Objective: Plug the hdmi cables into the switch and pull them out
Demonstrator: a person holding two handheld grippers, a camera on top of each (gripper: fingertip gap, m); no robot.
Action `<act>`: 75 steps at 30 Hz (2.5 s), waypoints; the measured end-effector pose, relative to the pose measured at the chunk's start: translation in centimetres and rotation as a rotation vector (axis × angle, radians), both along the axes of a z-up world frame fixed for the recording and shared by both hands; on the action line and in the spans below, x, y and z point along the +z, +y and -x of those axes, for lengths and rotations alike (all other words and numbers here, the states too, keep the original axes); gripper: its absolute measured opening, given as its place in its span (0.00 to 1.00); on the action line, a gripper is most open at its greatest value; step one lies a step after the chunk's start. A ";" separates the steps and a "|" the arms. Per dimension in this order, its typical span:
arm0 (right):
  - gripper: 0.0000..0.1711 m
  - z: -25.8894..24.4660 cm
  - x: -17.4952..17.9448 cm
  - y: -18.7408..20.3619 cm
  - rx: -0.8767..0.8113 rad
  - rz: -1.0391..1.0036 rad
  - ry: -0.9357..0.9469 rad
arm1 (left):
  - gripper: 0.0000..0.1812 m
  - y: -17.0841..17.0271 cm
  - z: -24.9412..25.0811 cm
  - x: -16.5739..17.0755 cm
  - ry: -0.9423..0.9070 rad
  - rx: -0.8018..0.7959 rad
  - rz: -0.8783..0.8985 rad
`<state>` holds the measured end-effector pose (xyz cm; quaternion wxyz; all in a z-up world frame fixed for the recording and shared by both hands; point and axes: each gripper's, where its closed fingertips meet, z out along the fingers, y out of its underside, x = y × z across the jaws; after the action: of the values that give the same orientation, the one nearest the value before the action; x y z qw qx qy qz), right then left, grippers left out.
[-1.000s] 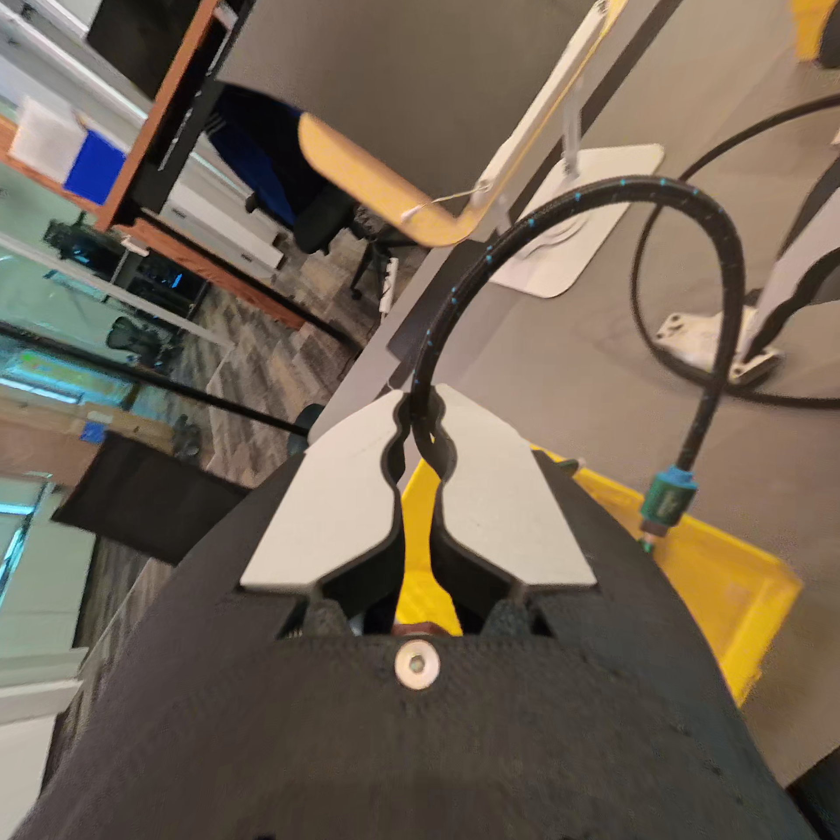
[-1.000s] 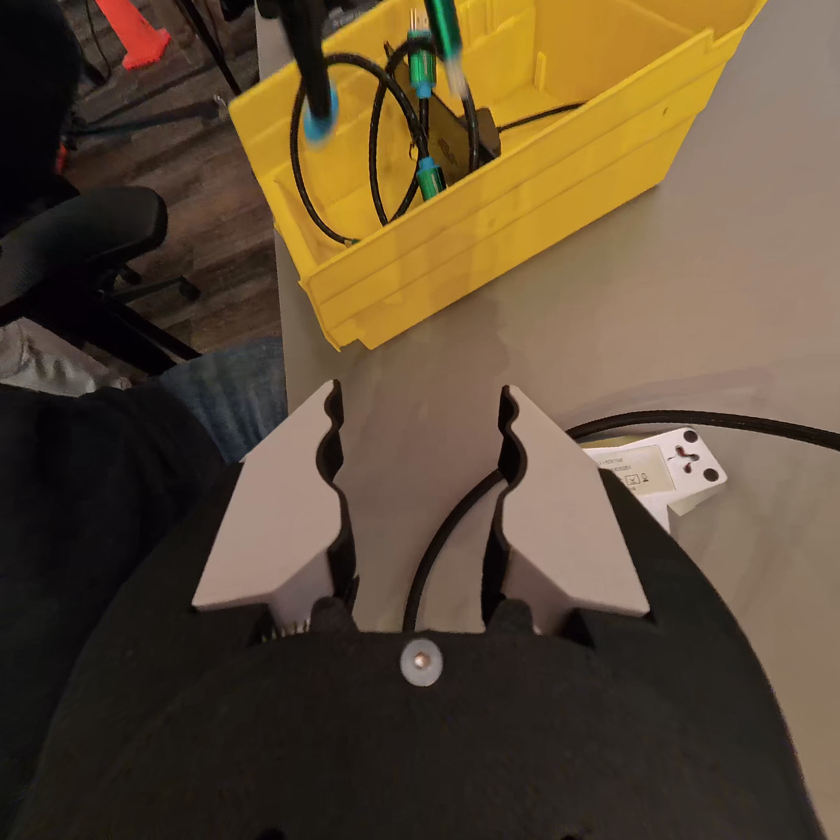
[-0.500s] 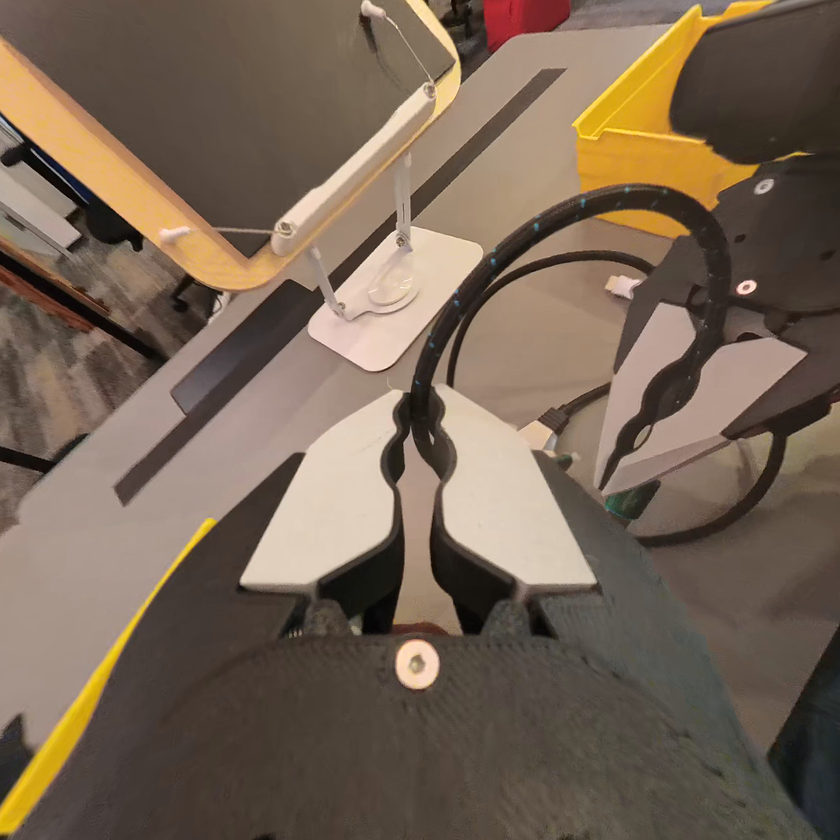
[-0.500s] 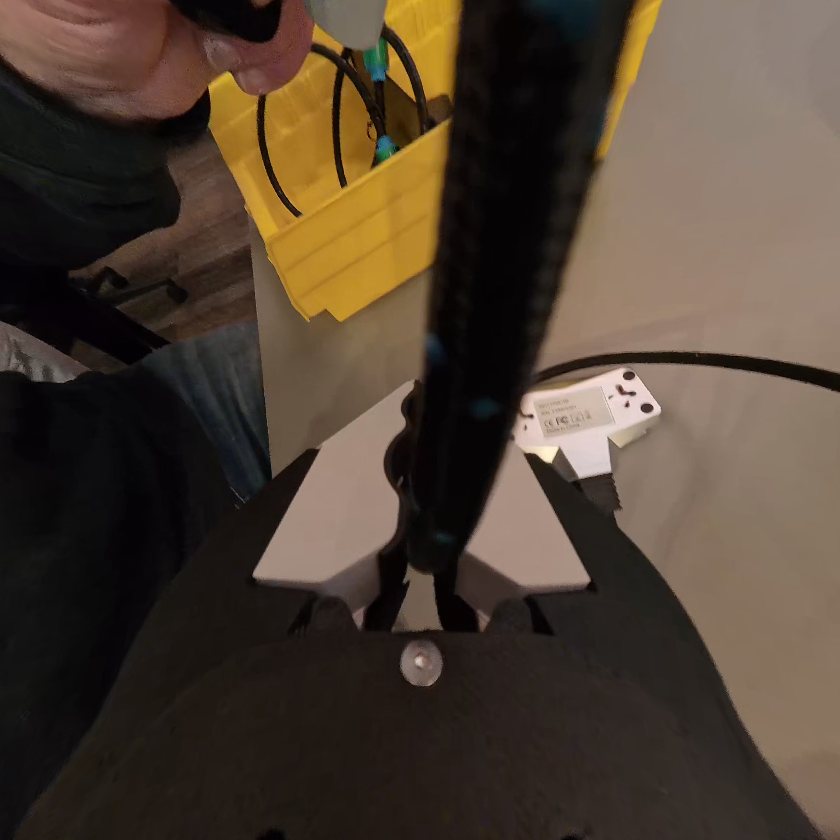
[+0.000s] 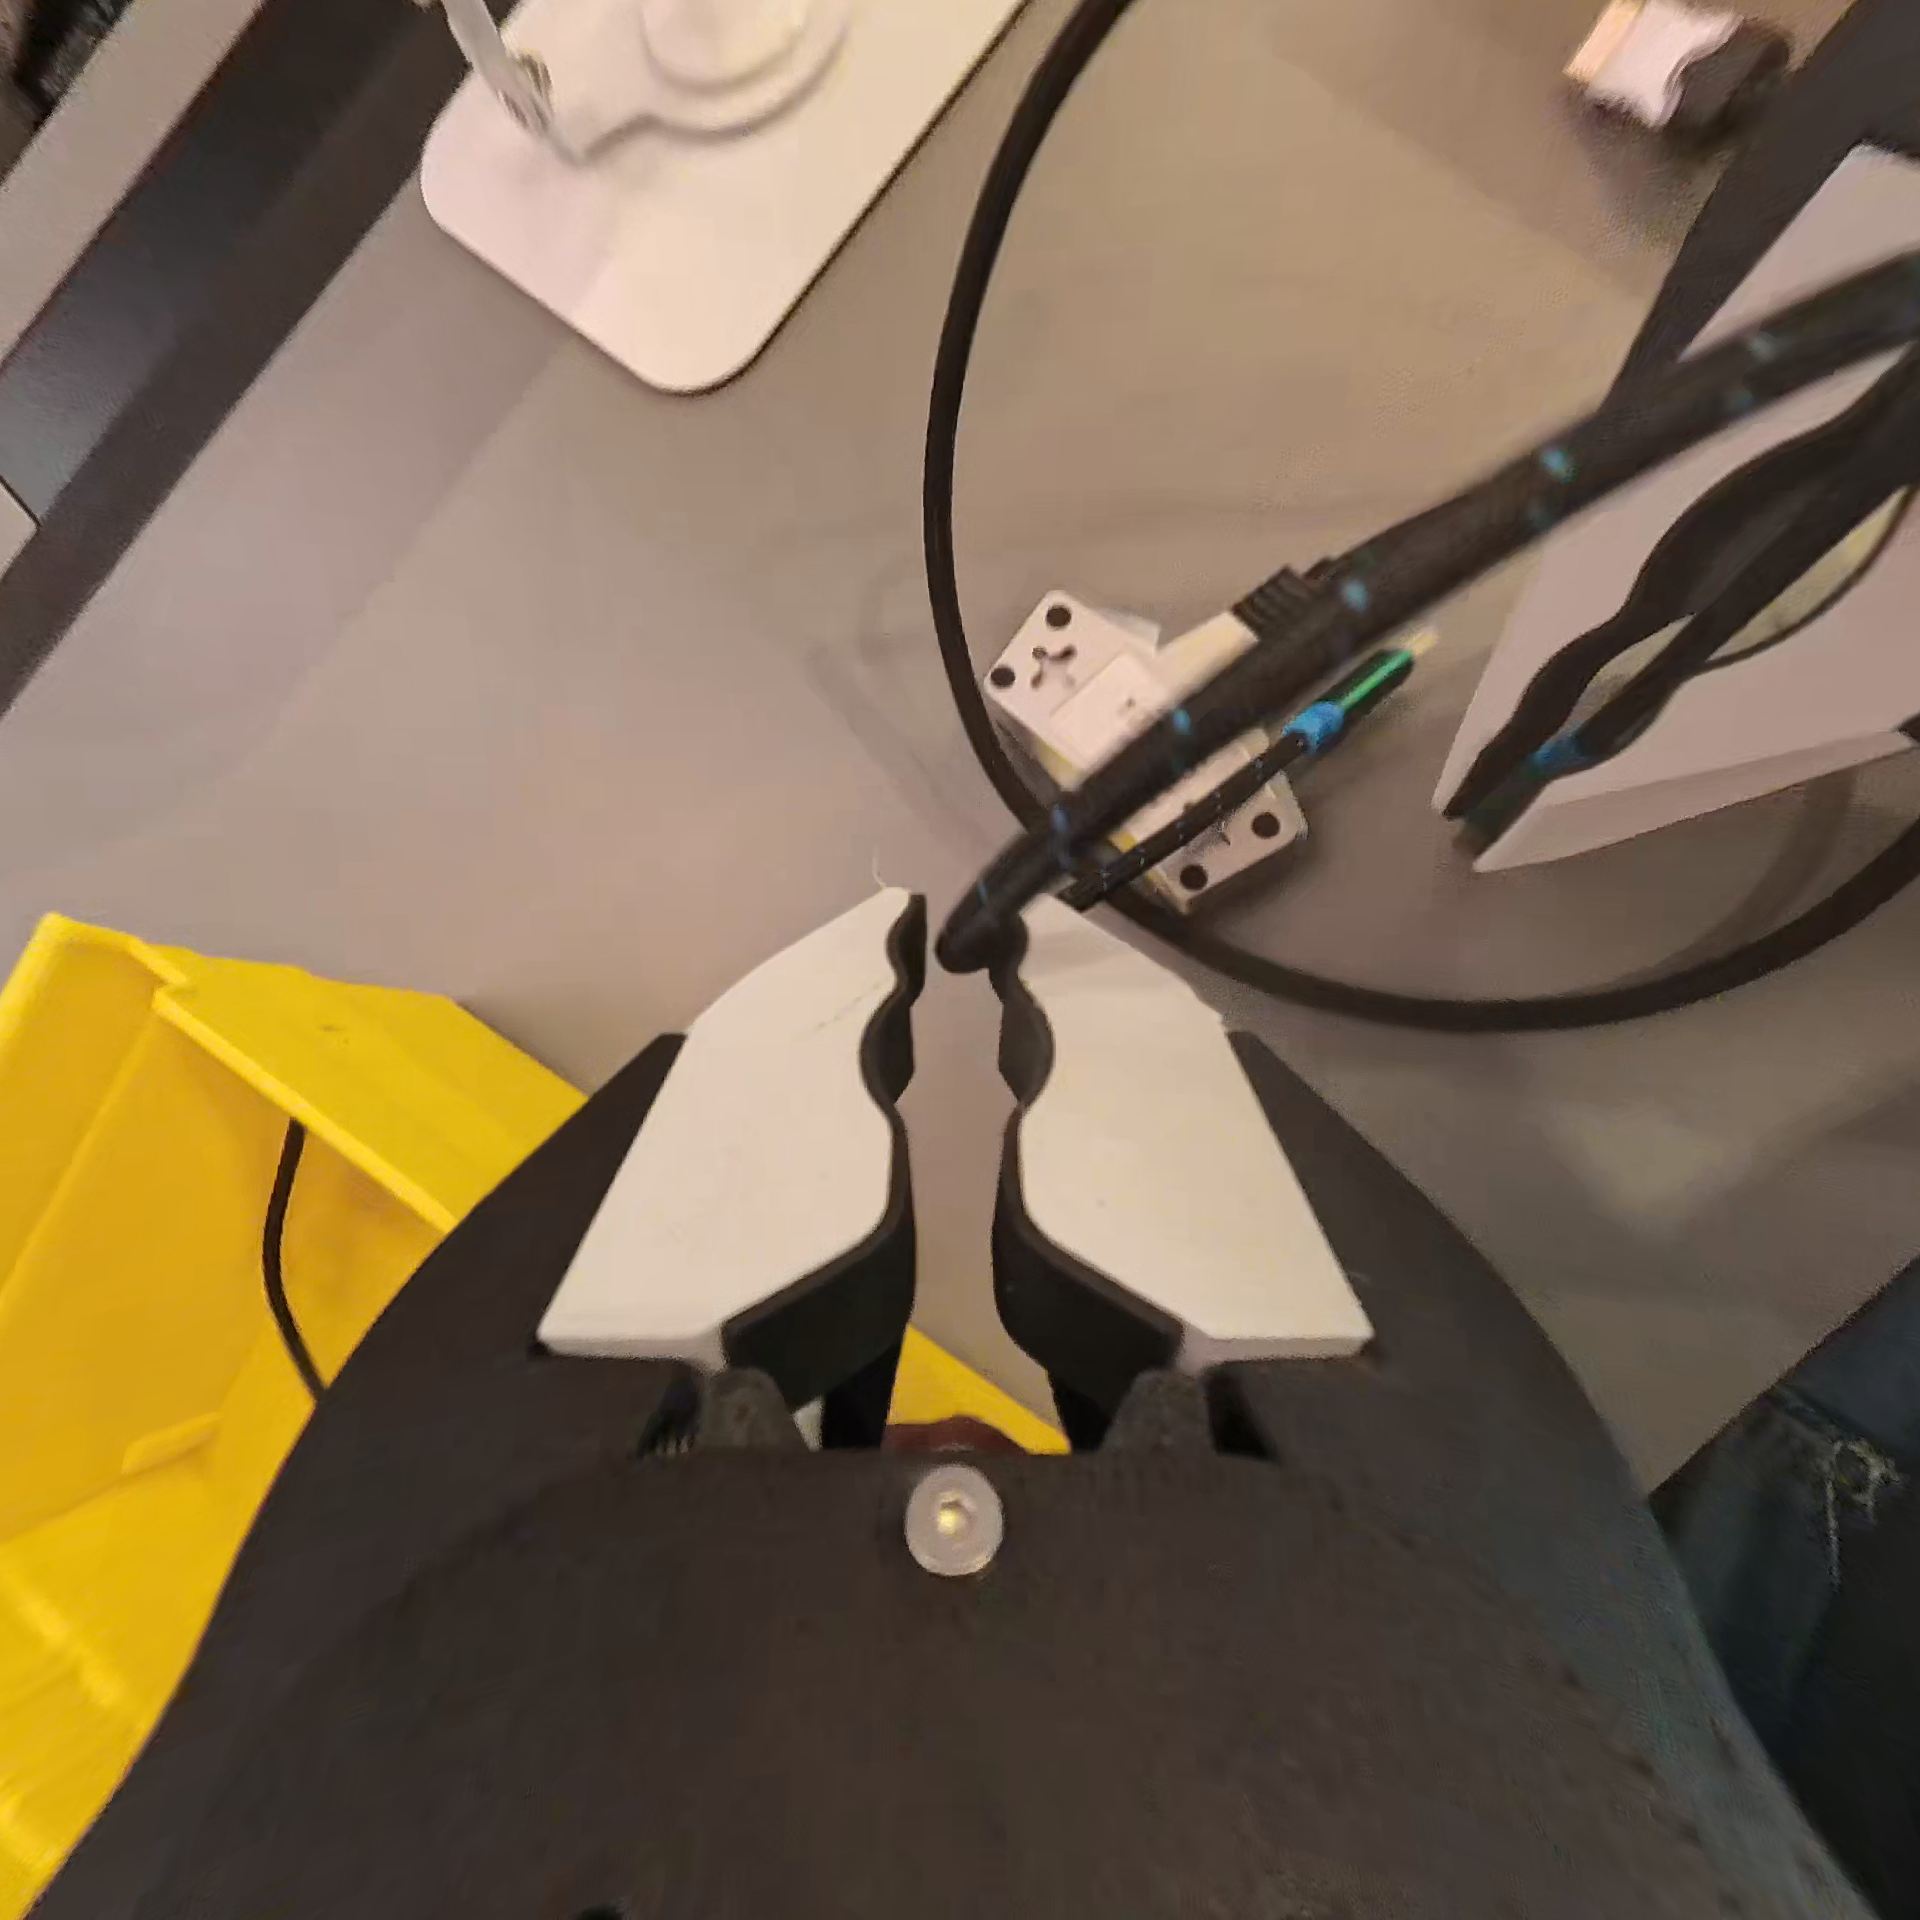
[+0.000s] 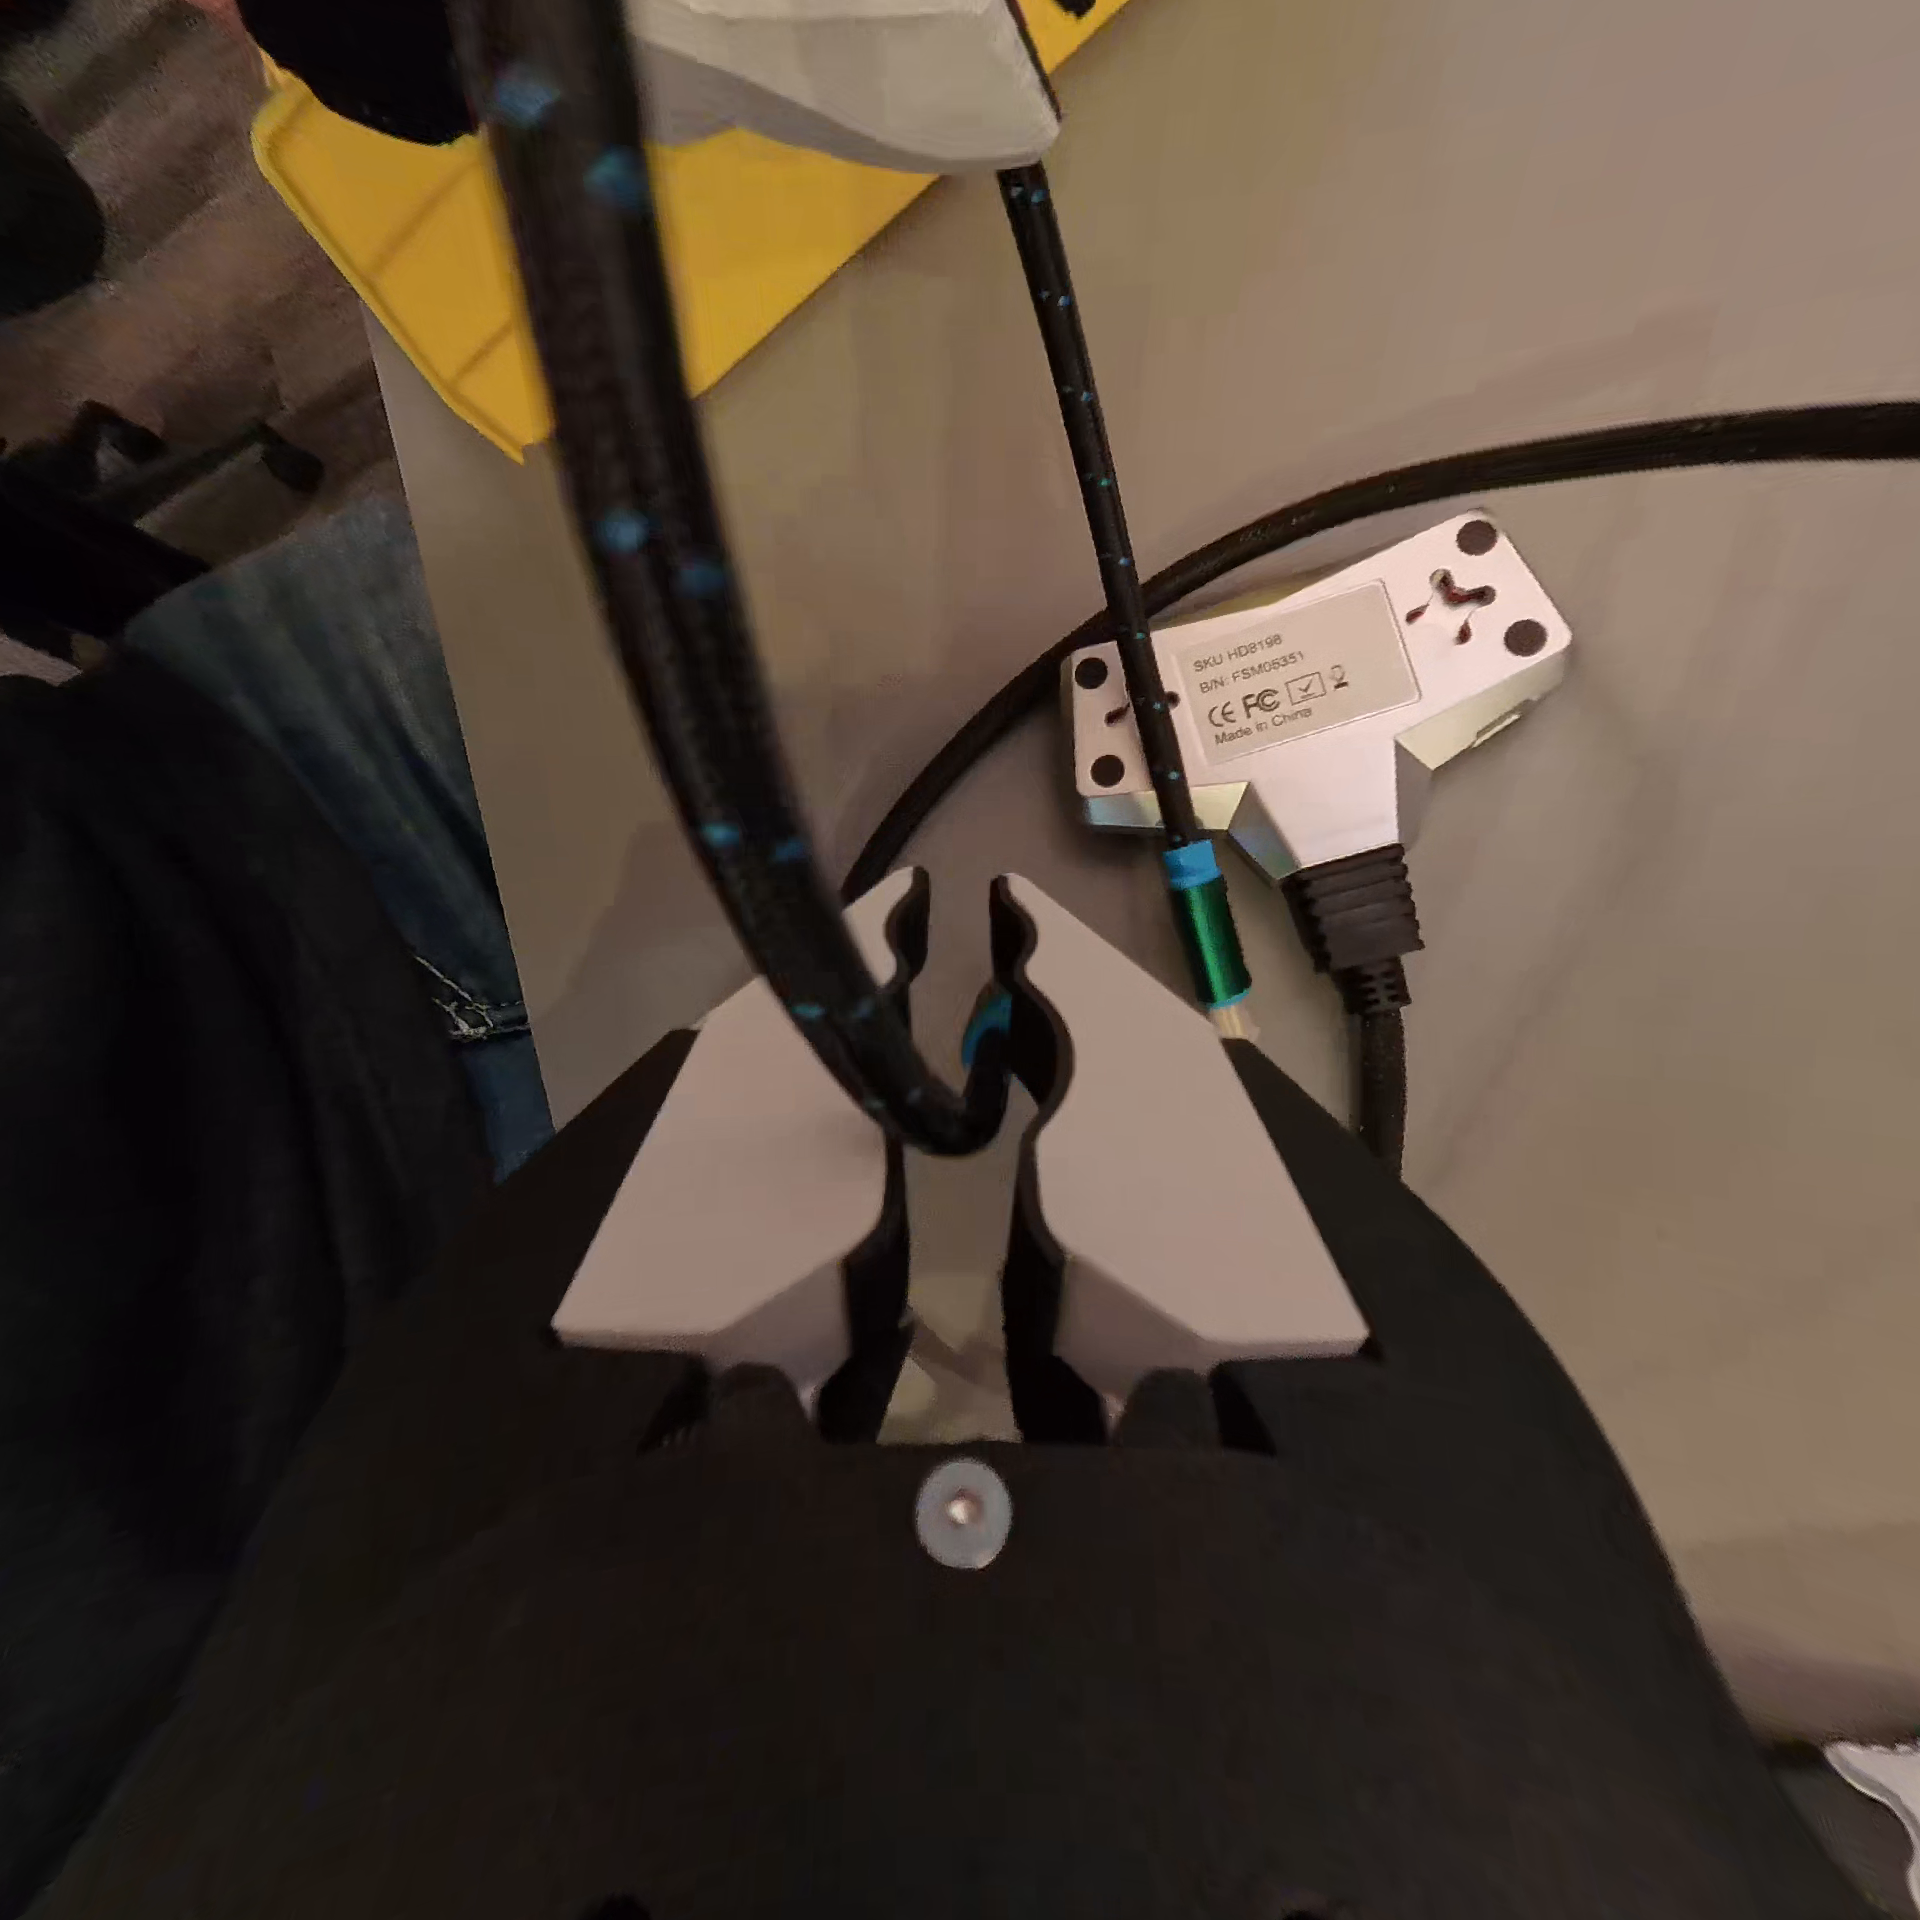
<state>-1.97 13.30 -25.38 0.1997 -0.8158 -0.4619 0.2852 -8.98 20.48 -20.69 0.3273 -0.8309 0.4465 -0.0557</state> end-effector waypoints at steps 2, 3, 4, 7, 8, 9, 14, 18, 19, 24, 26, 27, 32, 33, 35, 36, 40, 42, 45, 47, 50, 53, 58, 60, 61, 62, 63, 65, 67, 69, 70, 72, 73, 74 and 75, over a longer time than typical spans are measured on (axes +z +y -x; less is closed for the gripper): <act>0.13 -0.5 -0.3 0.0 0.003 -0.009 -0.046 | 0.11 -0.1 0.3 0.0 0.056 0.003 -0.009; 0.14 -0.8 -0.4 0.0 0.010 -0.014 -0.066 | 0.14 -0.2 0.5 0.1 0.088 -0.006 -0.022; 0.17 -1.2 -0.4 -0.3 0.028 -0.011 -0.083 | 0.17 -0.6 0.6 0.1 0.120 -0.028 -0.011; 0.25 -2.1 0.0 -0.5 0.040 -0.020 -0.109 | 0.26 -2.0 0.9 0.2 0.134 -0.108 0.080; 0.27 -2.4 0.1 -0.7 0.047 -0.018 -0.113 | 0.27 -2.6 0.9 0.3 0.116 -0.137 0.115; 0.29 -2.9 0.0 -0.8 0.052 -0.015 -0.128 | 0.31 -2.9 1.3 0.4 0.114 -0.146 0.140; 0.35 -4.4 -0.5 -2.6 0.119 0.006 -0.185 | 0.35 -6.0 2.3 2.3 0.052 -0.240 0.192; 0.32 -4.2 -1.3 -3.6 0.179 -0.011 -0.227 | 0.32 -7.4 3.3 3.3 0.018 -0.251 0.193; 0.31 -3.9 -1.5 -3.8 0.189 -0.002 -0.228 | 0.32 -7.4 3.3 3.6 0.005 -0.253 0.168; 0.28 -3.1 -1.8 -3.8 0.184 -0.004 -0.227 | 0.29 -7.3 1.7 4.5 -0.012 -0.264 0.115; 0.26 -3.0 -1.7 -3.5 0.173 -0.012 -0.216 | 0.29 -7.4 0.9 4.0 0.018 -0.282 0.105; 0.26 -2.8 -1.7 -3.4 0.165 -0.012 -0.207 | 0.29 -7.6 0.3 3.4 0.027 -0.297 0.111; 0.28 -3.0 -2.5 -3.7 0.184 -0.005 -0.222 | 0.28 -9.6 -3.1 -0.4 0.090 -0.359 0.135; 0.28 -3.1 -2.5 -3.7 0.182 -0.004 -0.221 | 0.27 -10.6 -4.0 -1.0 0.064 -0.372 0.169; 0.29 -3.3 -2.3 -3.4 0.170 -0.007 -0.215 | 0.27 -12.1 -5.3 -2.9 0.067 -0.382 0.214; 0.29 -3.4 -2.2 -3.2 0.161 -0.008 -0.211 | 0.28 -12.5 -5.7 -3.9 0.083 -0.370 0.219; 0.28 -3.7 -2.1 -2.7 0.140 -0.007 -0.201 | 0.31 -13.0 -7.8 -7.4 0.068 -0.293 0.198; 0.28 -3.8 -2.1 -2.8 0.138 -0.007 -0.196 | 0.25 -13.2 -7.5 -9.1 0.116 -0.280 0.197; 0.27 -3.8 -2.0 -2.8 0.134 -0.003 -0.180 | 0.15 -12.9 -7.5 -9.2 0.065 -0.271 0.186; 0.27 -3.7 -1.8 -2.7 0.133 -0.011 -0.162 | 0.09 -12.8 -7.4 -8.9 0.028 -0.263 0.215; 0.27 -3.4 -1.2 -2.8 0.149 -0.014 -0.124 | 0.07 -12.9 -7.5 -8.0 -0.045 -0.276 0.219; 0.28 -3.0 -0.9 -3.2 0.190 -0.034 -0.098 | 0.06 -12.9 -7.7 -6.4 -0.109 -0.307 0.211; 0.26 -2.5 0.0 -3.4 0.227 -0.079 -0.054 | 0.06 -13.0 -7.7 -4.4 -0.187 -0.368 0.224; 0.26 -2.5 0.1 -3.4 0.229 -0.078 -0.047 | 0.06 -13.0 -7.5 -4.1 -0.189 -0.379 0.227; 0.27 -2.7 0.0 -3.3 0.222 -0.080 -0.054 | 0.06 -13.0 -7.4 -4.0 -0.191 -0.381 0.232; 0.29 -3.1 -0.2 -2.8 0.196 -0.089 -0.080 | 0.06 -13.0 -7.3 -4.1 -0.186 -0.381 0.236; 0.29 -3.4 -0.2 -2.0 0.161 -0.119 -0.104 | 0.05 -12.8 -7.1 -4.1 -0.174 -0.376 0.226; 0.27 -3.7 0.1 -0.7 0.096 -0.163 -0.121 | 0.05 -12.5 -6.7 -4.2 -0.164 -0.363 0.222; 0.28 -4.5 -0.1 1.2 0.003 -0.198 -0.167 | 0.05 -12.4 -6.4 -4.5 -0.147 -0.345 0.223; 0.27 -4.7 -0.7 2.3 -0.036 -0.206 -0.196 | 0.05 -12.5 -6.2 -4.9 -0.118 -0.335 0.223; 0.27 -4.6 -1.2 2.8 -0.055 -0.200 -0.203 | 0.05 -12.7 -6.3 -5.0 -0.123 -0.328 0.230; 0.28 -4.5 -2.5 3.8 -0.072 -0.195 -0.244 | 0.05 -12.8 -6.4 -5.3 -0.131 -0.307 0.238; 0.28 -4.6 -3.2 4.3 -0.077 -0.196 -0.283 | 0.05 -12.7 -6.2 -5.6 -0.121 -0.295 0.235; 0.28 -4.7 -3.8 4.7 -0.071 -0.208 -0.315 | 0.05 -12.6 -6.1 -5.8 -0.112 -0.283 0.227; 0.28 -4.5 -4.2 5.1 -0.065 -0.220 -0.332 | 0.05 -12.4 -5.9 -5.9 -0.106 -0.273 0.219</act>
<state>2.53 18.43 -29.58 0.2180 -0.8392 -0.4904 0.0880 -3.03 8.03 -26.61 0.2476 -0.7890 0.5287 -0.1916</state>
